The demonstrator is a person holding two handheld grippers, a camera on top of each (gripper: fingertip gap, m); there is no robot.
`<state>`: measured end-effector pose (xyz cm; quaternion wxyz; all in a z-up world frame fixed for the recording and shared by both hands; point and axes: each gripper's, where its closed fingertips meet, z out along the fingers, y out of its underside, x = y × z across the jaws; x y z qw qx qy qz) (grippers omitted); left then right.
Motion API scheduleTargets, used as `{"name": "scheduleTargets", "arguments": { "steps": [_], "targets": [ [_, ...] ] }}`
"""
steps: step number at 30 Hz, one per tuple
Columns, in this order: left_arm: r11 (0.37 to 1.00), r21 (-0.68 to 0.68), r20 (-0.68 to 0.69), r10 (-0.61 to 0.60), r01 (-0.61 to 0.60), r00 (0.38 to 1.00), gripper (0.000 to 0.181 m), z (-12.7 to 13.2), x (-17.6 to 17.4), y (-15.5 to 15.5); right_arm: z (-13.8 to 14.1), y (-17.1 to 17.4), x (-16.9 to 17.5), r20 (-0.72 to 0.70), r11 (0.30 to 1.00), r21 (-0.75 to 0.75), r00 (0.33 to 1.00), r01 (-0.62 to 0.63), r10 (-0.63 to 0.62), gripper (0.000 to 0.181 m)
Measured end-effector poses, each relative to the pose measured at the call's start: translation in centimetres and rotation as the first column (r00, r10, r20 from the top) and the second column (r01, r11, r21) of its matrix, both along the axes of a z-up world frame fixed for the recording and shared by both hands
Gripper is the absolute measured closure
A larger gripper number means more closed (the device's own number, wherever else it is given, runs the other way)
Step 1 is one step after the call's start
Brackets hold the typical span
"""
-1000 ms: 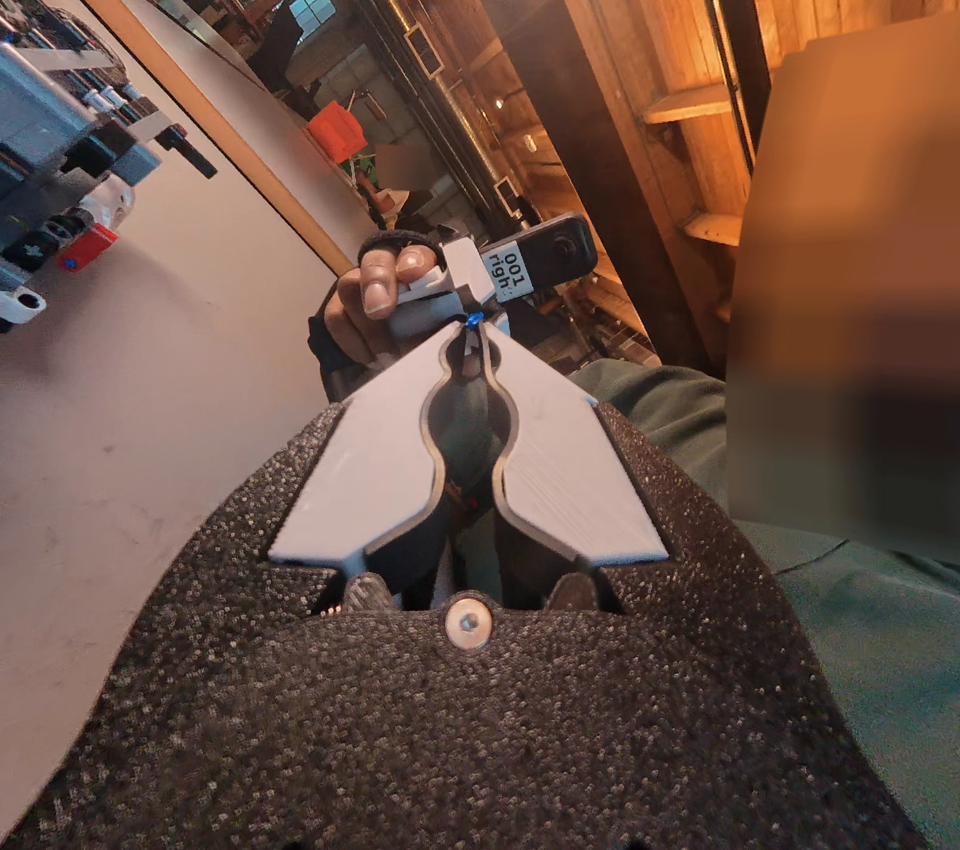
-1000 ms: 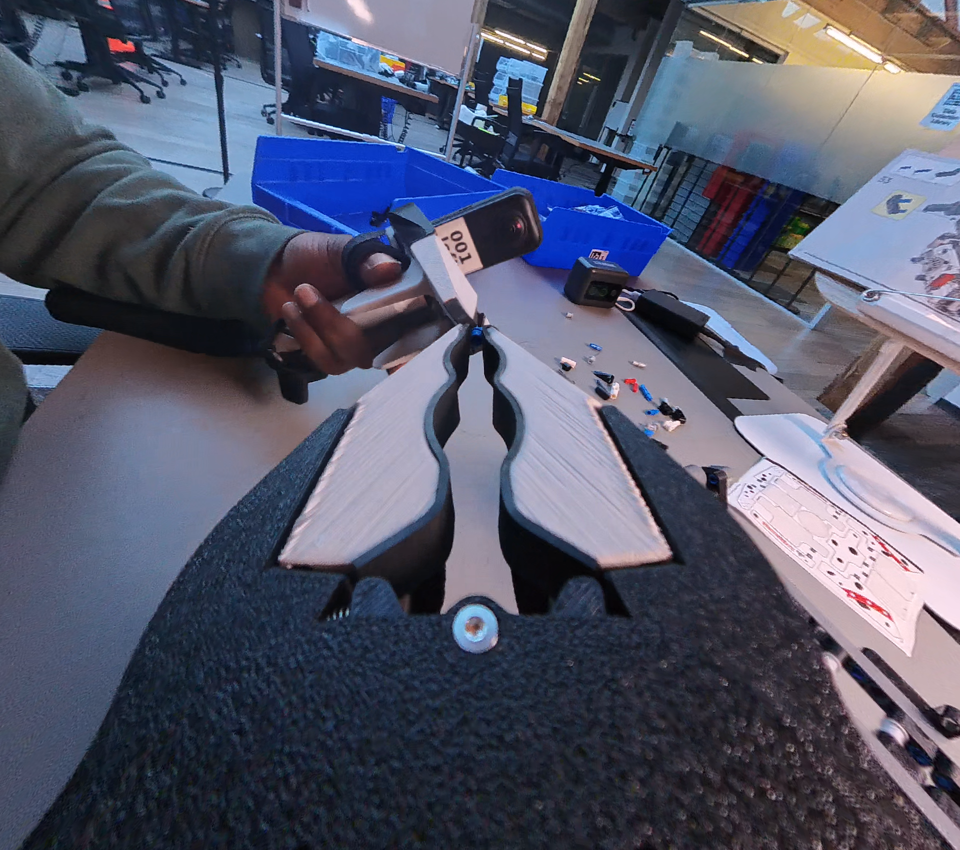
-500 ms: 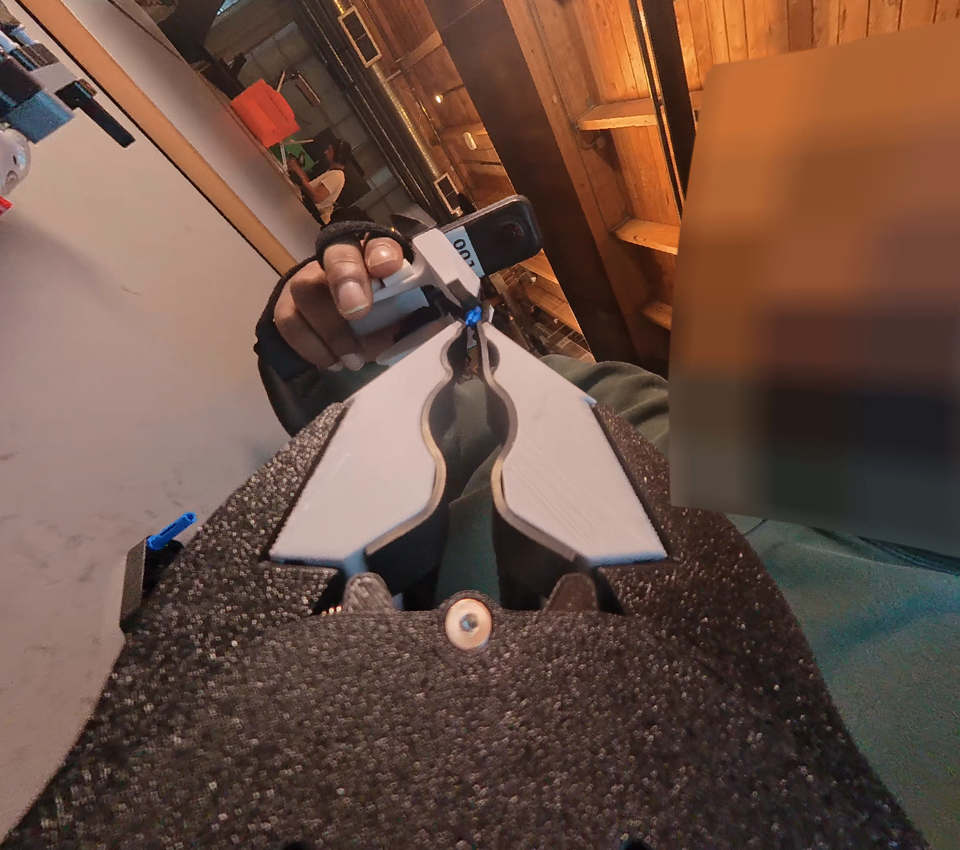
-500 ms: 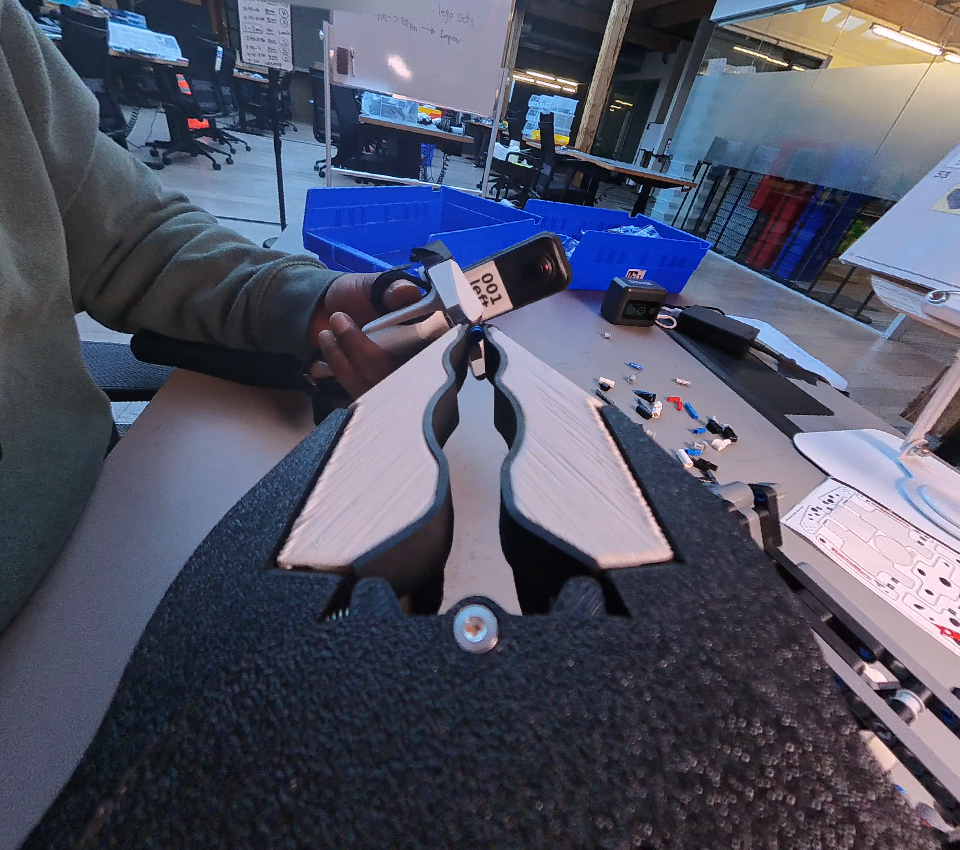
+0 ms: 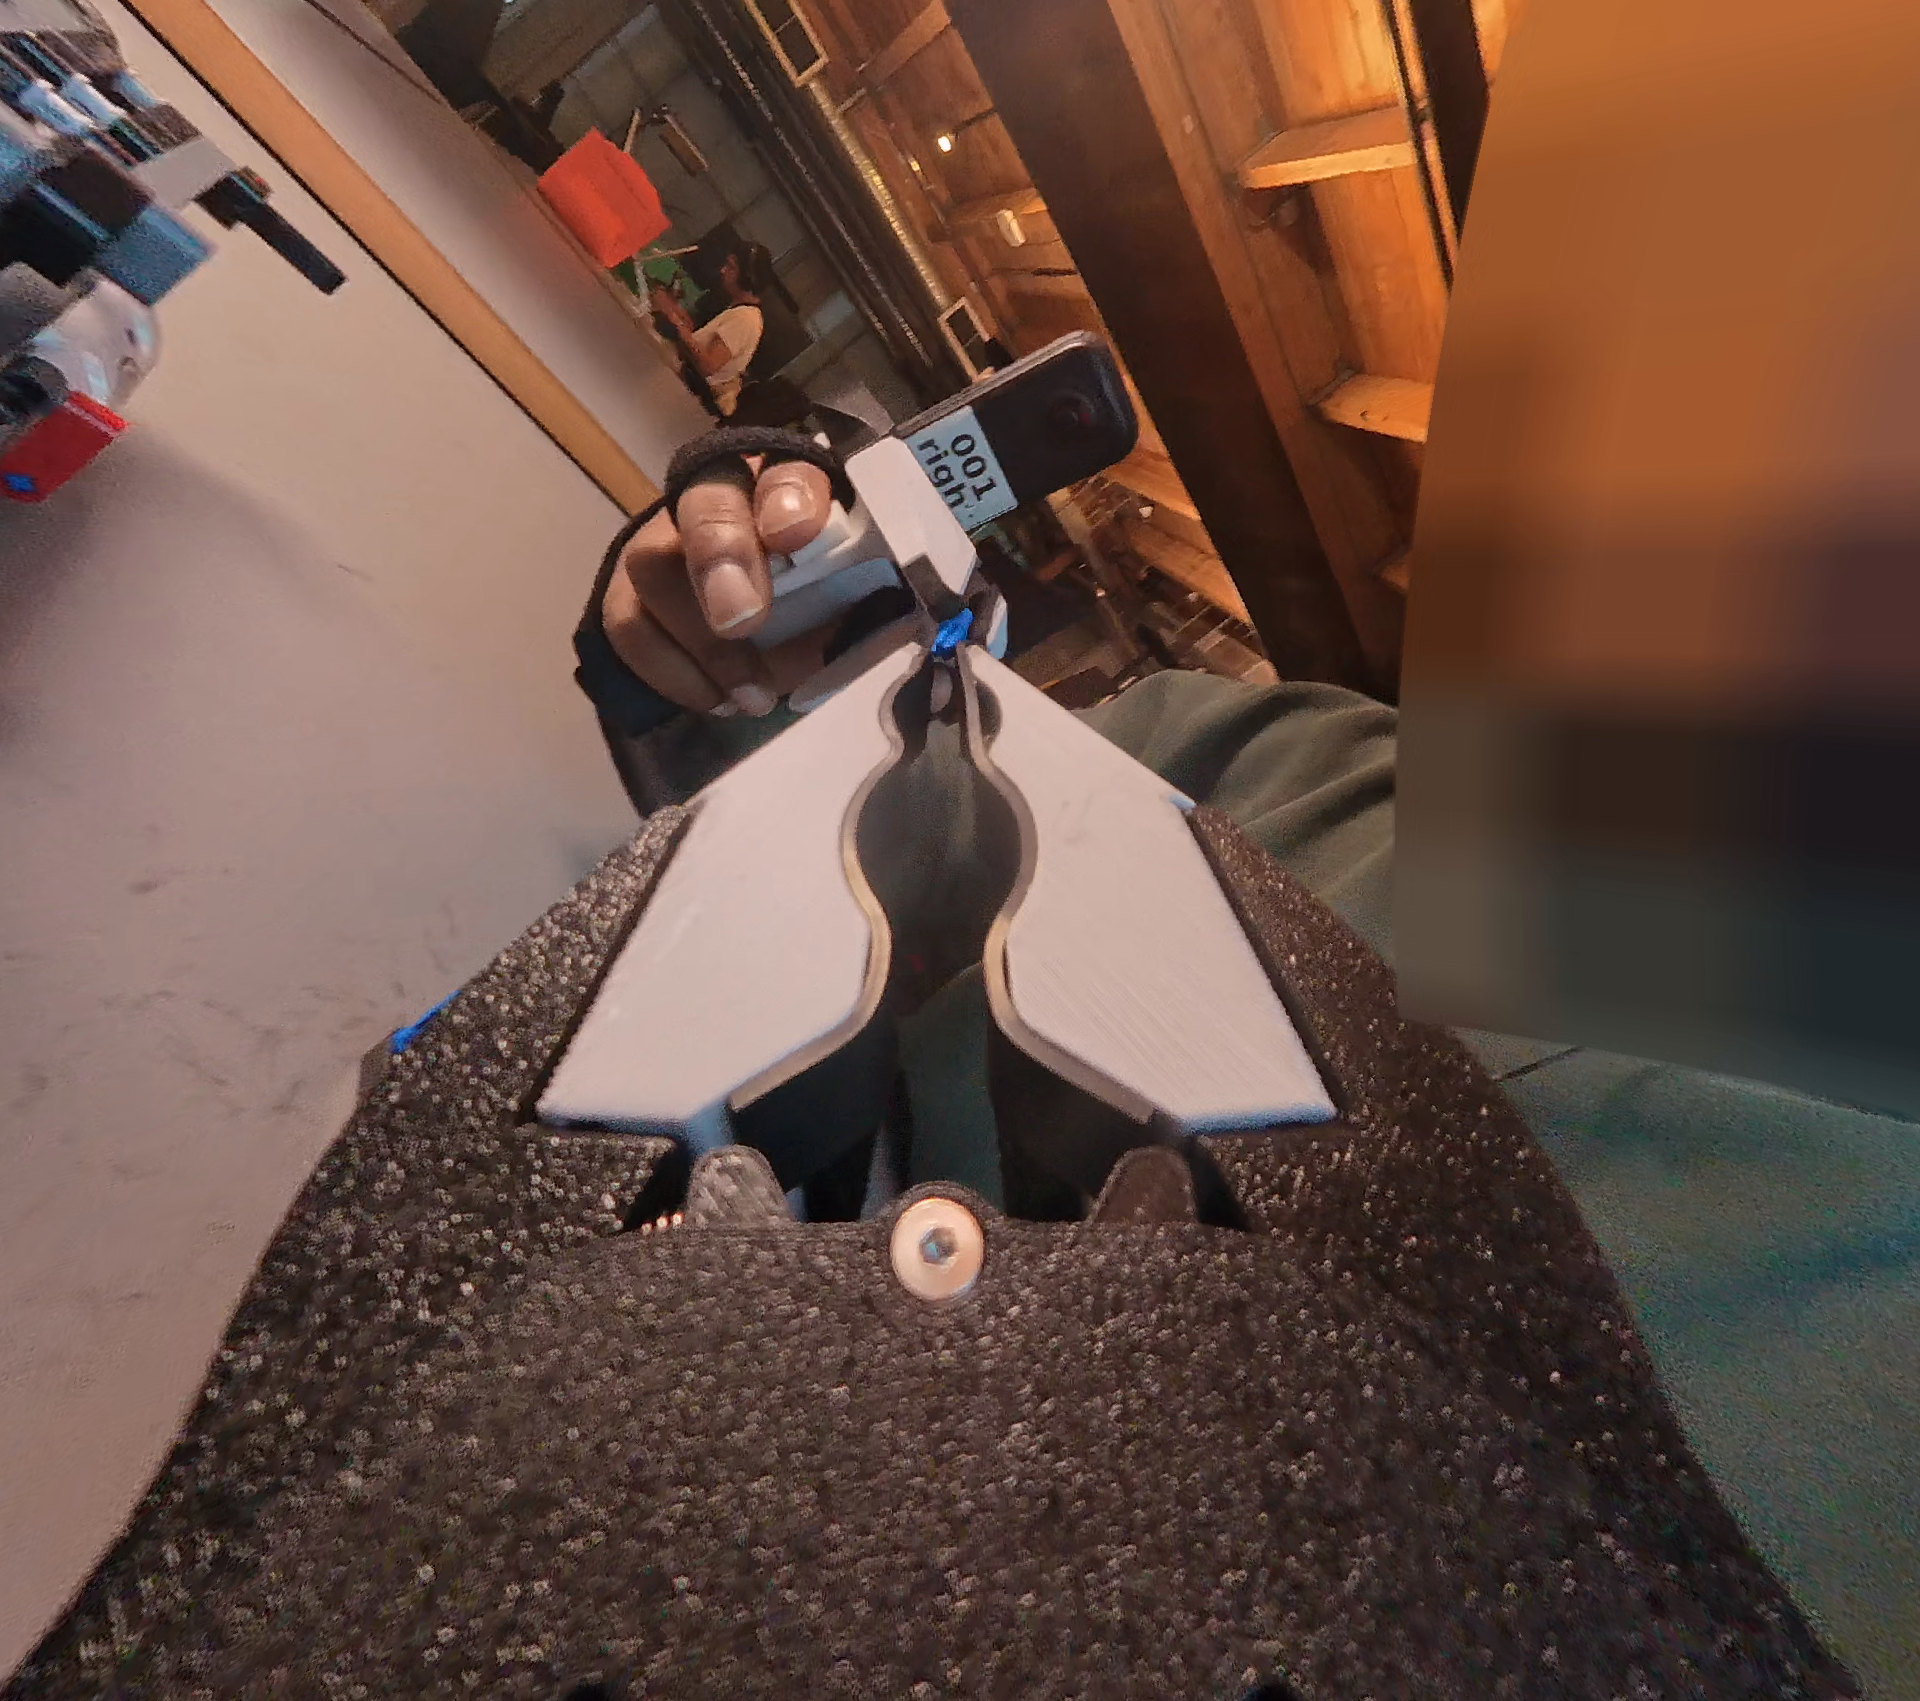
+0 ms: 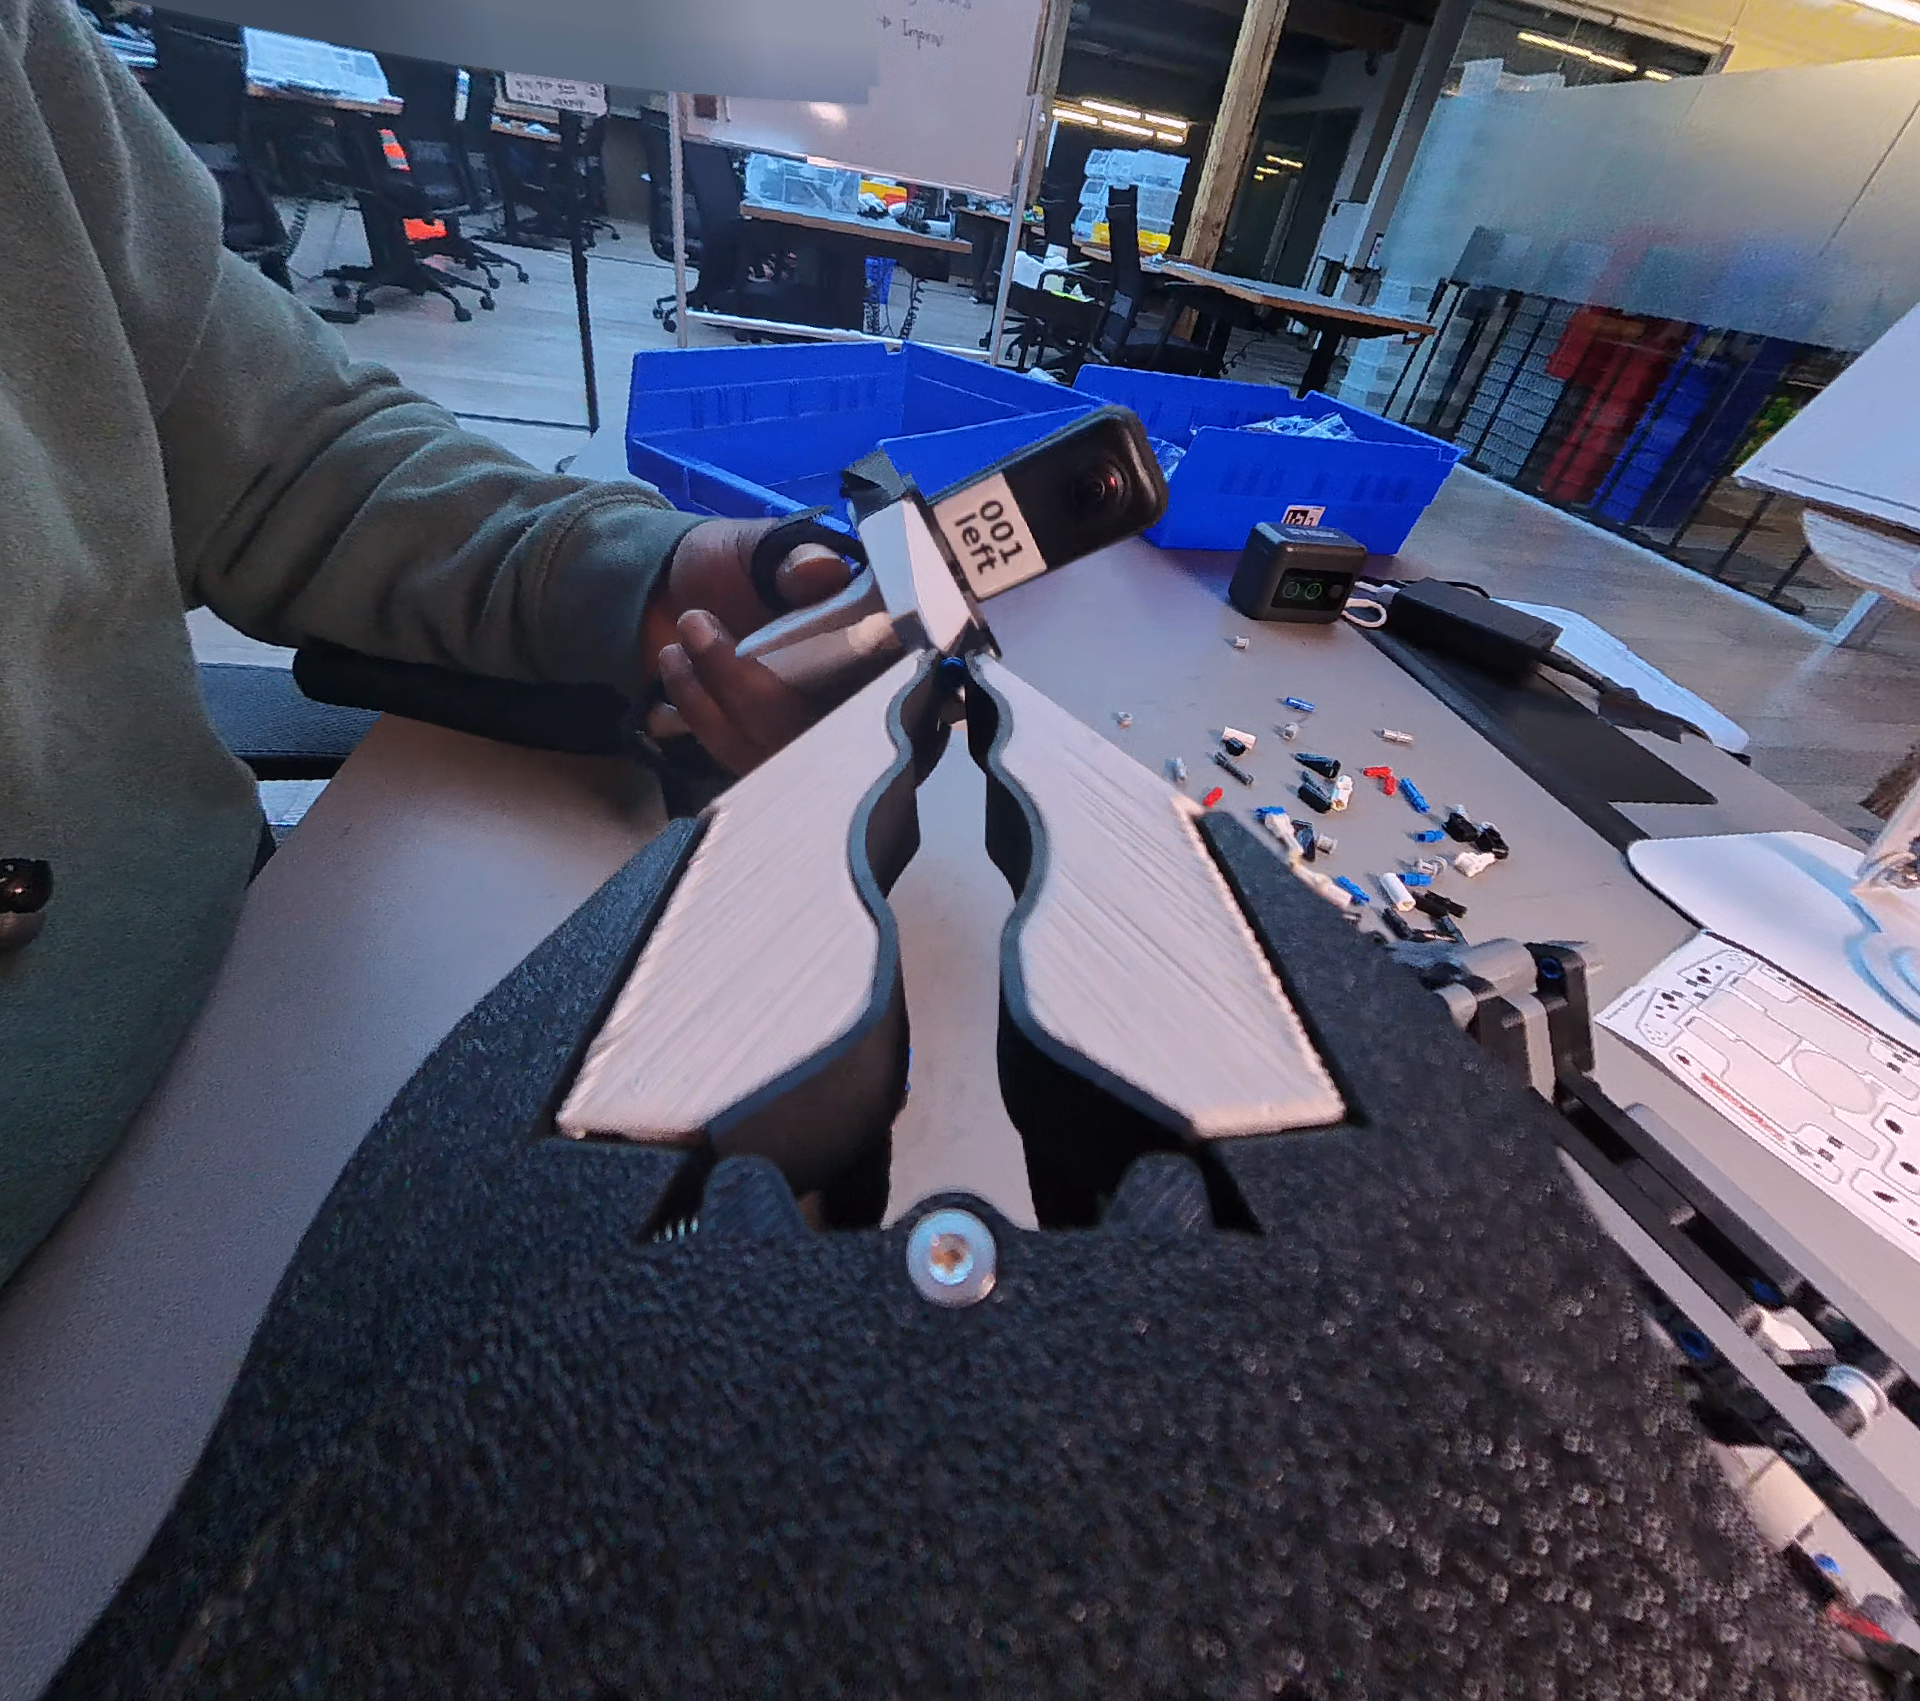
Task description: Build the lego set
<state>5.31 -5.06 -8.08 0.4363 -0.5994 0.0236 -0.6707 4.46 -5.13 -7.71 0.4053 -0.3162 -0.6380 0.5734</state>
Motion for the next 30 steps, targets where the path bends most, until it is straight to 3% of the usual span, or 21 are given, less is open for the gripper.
{"name": "scheduleTargets", "arguments": {
  "steps": [3,5,6,9,11,13,23,30],
  "targets": [
    [0.998,0.018,-0.215,0.063,-0.060,0.975,0.170,-1.4,-0.6,0.3,-0.9,0.2,-0.3,0.048,1.000,0.012,0.999,0.005,-0.005,0.177],
    [0.995,0.046,-0.430,0.096,-0.084,0.898,0.166,-3.1,-1.4,0.3,-2.0,0.1,-0.3,0.104,0.999,0.037,0.995,-0.010,0.007,0.177],
    [0.994,0.059,-0.563,0.110,-0.092,0.819,0.166,-4.6,-2.0,0.3,-2.9,0.0,-0.3,0.154,0.998,0.056,0.988,-0.029,0.020,0.177],
    [0.995,0.061,-0.864,0.093,-0.080,0.495,0.161,-10.1,-4.0,-0.2,-6.2,-0.3,-0.6,0.308,0.987,0.143,0.951,-0.078,0.031,0.177],
    [0.999,0.034,-0.925,0.045,-0.038,0.378,0.157,-12.4,-3.8,-0.9,-7.7,-0.7,-0.8,0.372,0.975,0.191,0.927,-0.115,0.037,0.178],
    [1.000,-0.006,-0.949,-0.007,0.002,0.314,0.154,-14.1,-3.2,-1.4,-8.4,-1.0,-1.0,0.414,0.965,0.217,0.909,-0.148,0.046,0.177],
    [0.997,0.072,-0.977,0.063,0.037,0.204,0.161,-14.5,-2.9,-1.1,-9.9,-0.9,-1.6,0.552,0.917,0.312,0.833,-0.250,0.040,0.177],
    [0.993,0.093,-0.973,0.076,0.070,0.219,0.165,-14.5,-2.7,-1.1,-11.2,-1.5,-1.2,0.662,0.856,0.358,0.748,-0.374,0.049,0.177]
  ]
}}
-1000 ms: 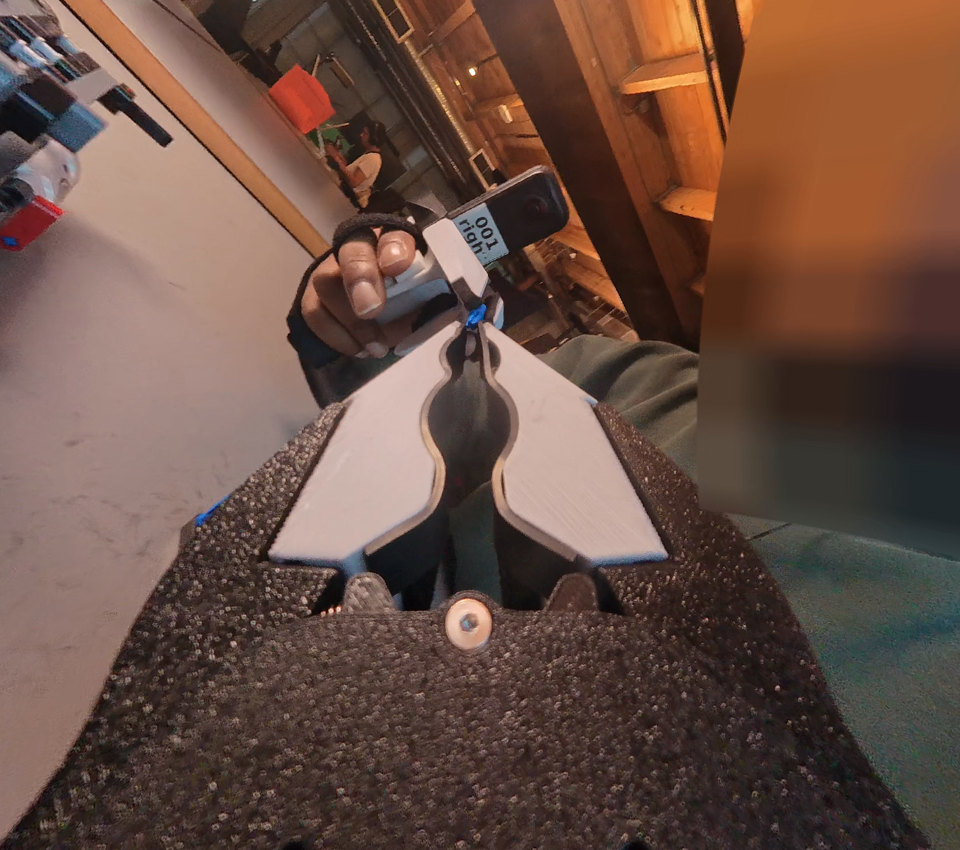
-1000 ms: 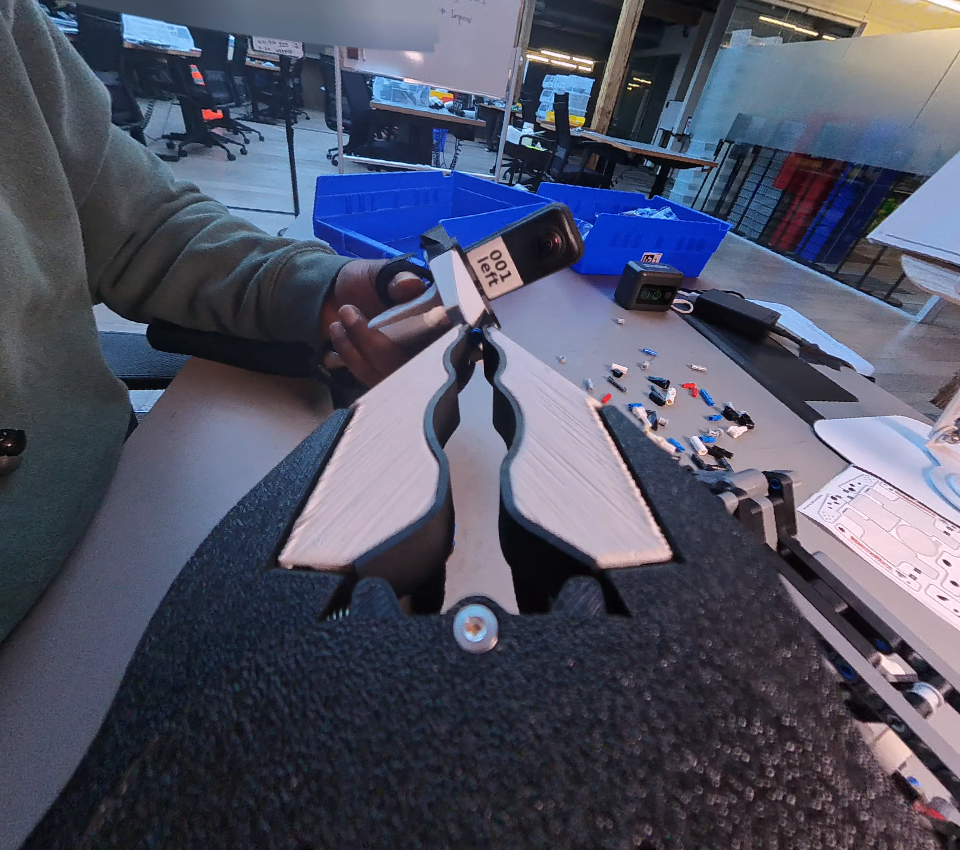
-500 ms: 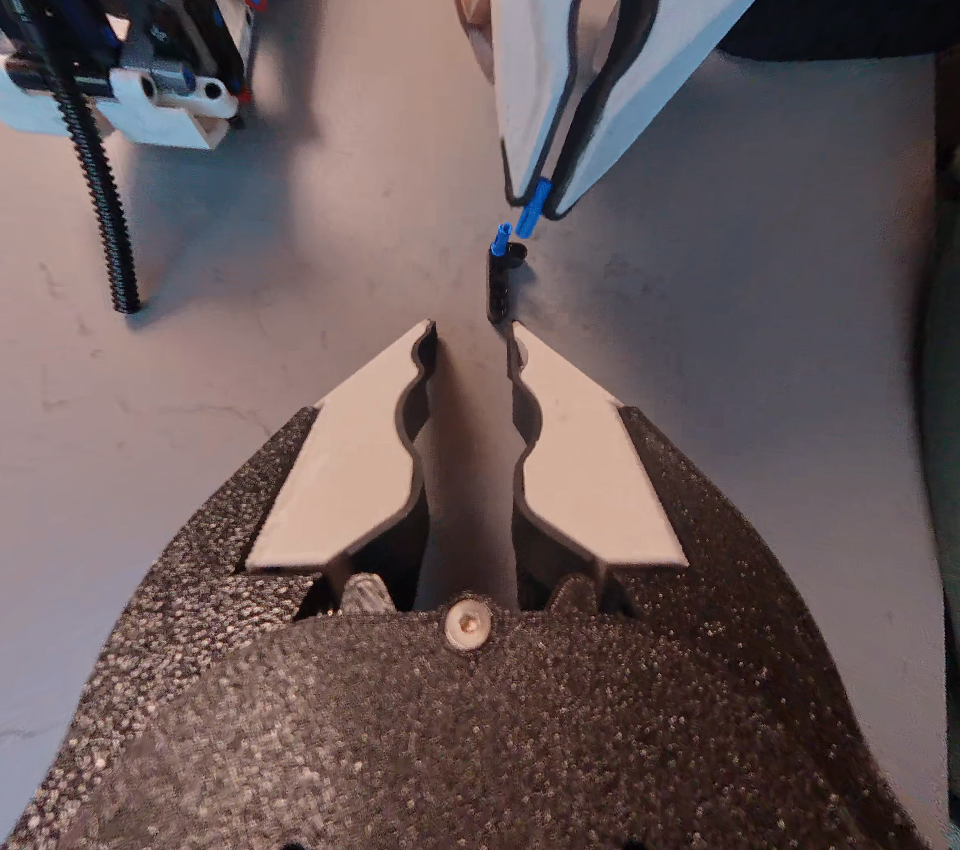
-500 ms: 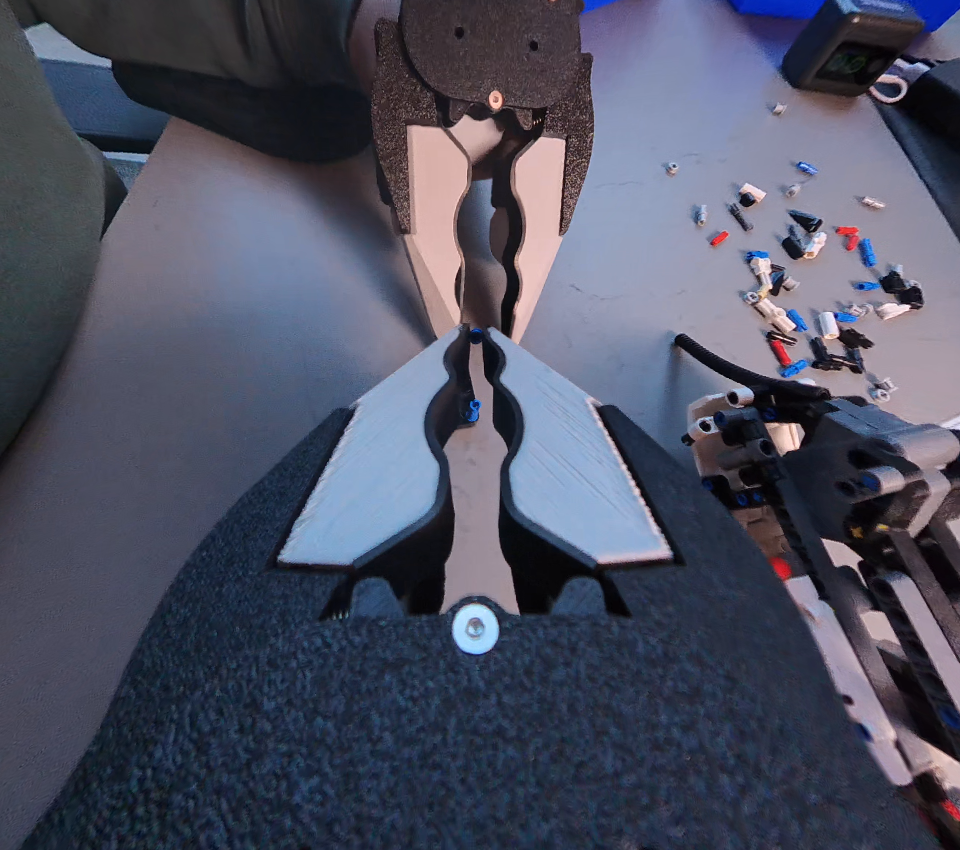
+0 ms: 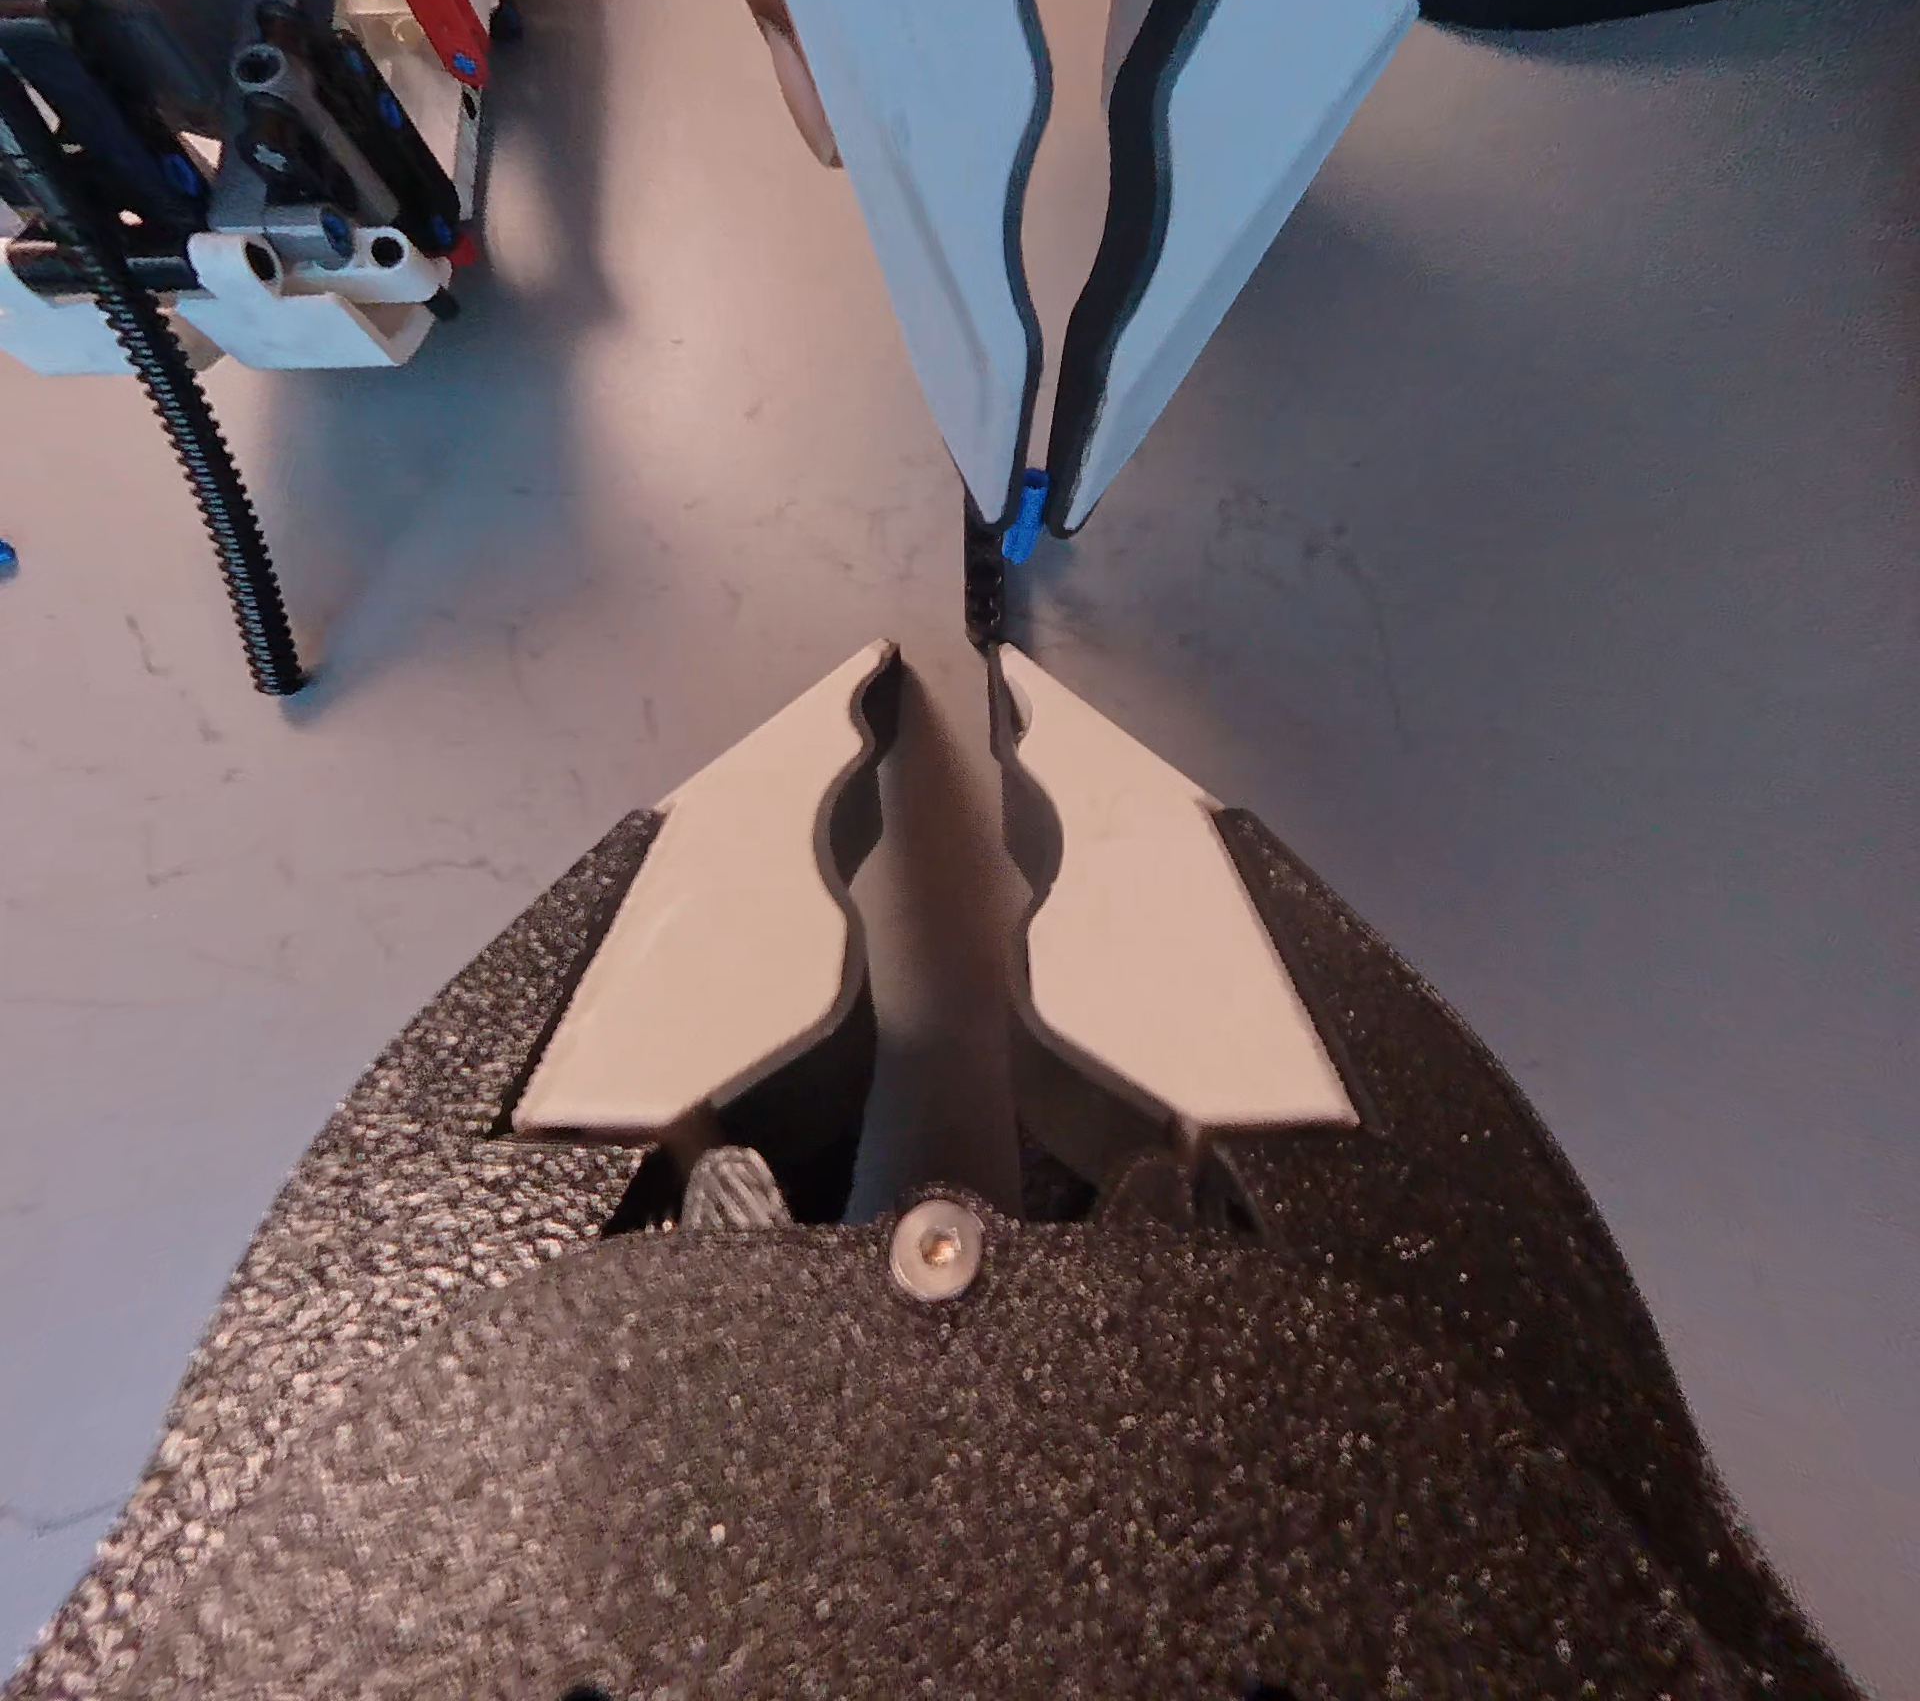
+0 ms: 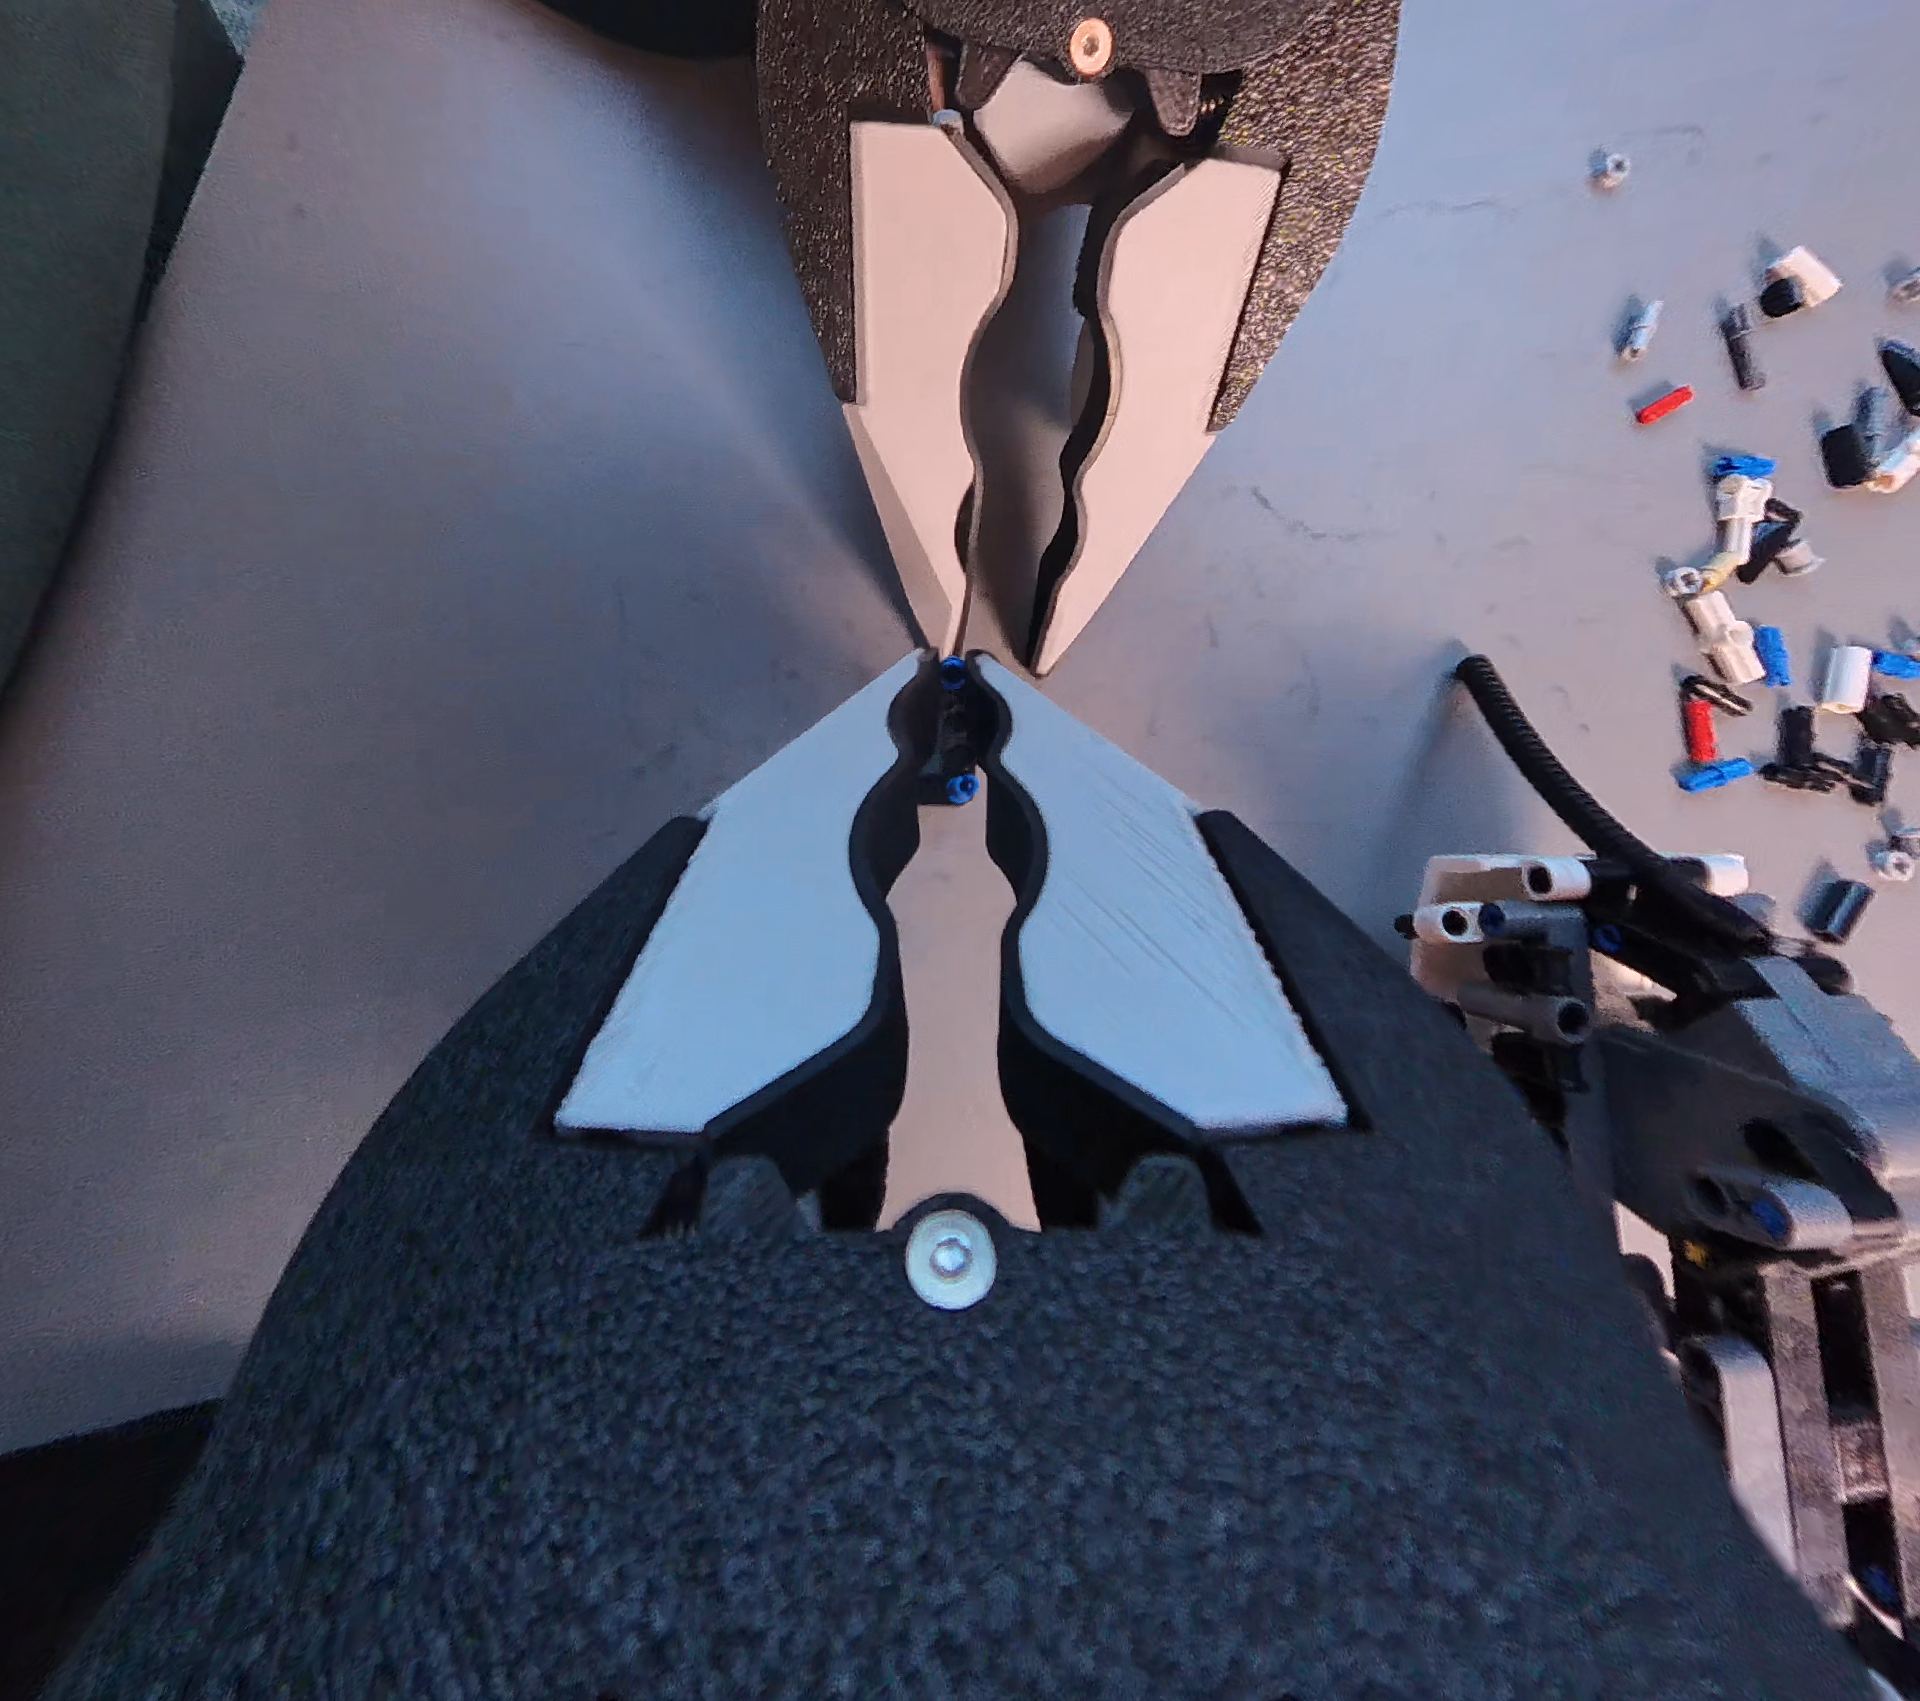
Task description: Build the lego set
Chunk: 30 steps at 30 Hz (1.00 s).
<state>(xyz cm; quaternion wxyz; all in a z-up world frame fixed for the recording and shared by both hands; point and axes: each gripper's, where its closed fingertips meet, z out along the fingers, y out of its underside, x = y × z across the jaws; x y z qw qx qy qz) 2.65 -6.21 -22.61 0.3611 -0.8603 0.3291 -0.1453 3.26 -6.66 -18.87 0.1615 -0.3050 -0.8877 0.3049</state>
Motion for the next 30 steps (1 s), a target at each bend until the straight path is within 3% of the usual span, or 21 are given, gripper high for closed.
{"name": "scheduleTargets", "arguments": {
  "steps": [8,17,30],
  "targets": [
    [1.000,0.012,-0.020,-0.029,0.029,0.999,0.176,0.0,0.4,-0.3,-1.4,0.2,0.5,0.137,0.992,0.117,0.990,-0.038,0.022,0.177],
    [0.999,-0.014,0.011,-0.038,0.039,0.999,0.165,0.1,0.4,-0.6,-2.2,0.3,-0.3,0.157,0.989,0.146,0.988,-0.033,0.010,0.177],
    [0.999,0.002,0.005,-0.032,0.032,0.999,0.170,0.1,0.5,-0.3,-2.6,0.1,-0.4,0.172,0.985,0.163,0.985,-0.053,0.024,0.177]
  ]
}}
